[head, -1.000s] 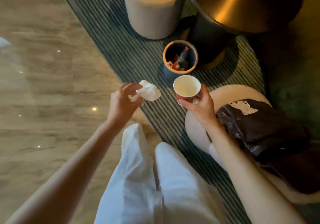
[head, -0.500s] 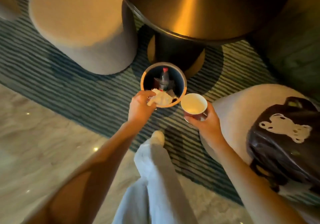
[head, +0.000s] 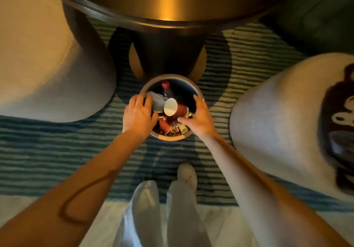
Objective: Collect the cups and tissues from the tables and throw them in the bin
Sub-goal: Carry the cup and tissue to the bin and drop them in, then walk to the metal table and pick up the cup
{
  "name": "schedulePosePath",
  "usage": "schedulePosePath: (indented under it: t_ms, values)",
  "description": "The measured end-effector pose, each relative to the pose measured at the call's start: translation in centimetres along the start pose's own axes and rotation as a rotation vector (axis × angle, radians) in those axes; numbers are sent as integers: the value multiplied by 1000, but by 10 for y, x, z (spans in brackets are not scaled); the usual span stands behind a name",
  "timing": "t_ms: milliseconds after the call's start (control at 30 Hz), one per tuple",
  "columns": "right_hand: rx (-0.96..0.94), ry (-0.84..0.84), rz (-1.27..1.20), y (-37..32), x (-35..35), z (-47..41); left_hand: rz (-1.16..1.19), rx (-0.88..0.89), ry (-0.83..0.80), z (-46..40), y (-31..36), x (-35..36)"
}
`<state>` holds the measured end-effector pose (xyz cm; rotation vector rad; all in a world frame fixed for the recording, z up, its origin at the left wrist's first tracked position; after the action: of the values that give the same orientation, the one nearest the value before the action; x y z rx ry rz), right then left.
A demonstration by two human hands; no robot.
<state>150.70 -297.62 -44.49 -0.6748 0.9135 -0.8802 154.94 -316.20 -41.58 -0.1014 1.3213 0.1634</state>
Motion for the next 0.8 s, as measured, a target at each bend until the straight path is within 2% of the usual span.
schedulePosePath:
  t_ms: [133,300,400,500,667,800]
  values:
    - [-110,180,127,-46,-56,68,-158,261,23,29,37,-75]
    - [-145,496,193,-100,-182,208,-251,530,81,86,128,-195]
    - [-129,685,192,-109,-257,289,-256,630,152,128,190,-260]
    - [-68,833,182,-98,-325,365,-268,754,156,172,260,-303]
    - [50,1064,124,-46,-426,478,-279,932,194,237,395,-335]
    - [78,1123,189,0,-503,545,-233,1029,252,291,508,-349]
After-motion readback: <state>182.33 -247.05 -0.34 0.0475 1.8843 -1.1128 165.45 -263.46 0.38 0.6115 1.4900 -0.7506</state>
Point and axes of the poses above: each hand's wrist, its own z-axis away from the middle knuckle, its own x-axis out of the palm, y = z × x, the point moved 6 cm from there along -z, towards the middle knuckle, and after that the axes turned 15 degrees about -z, right-handed, at the moved point
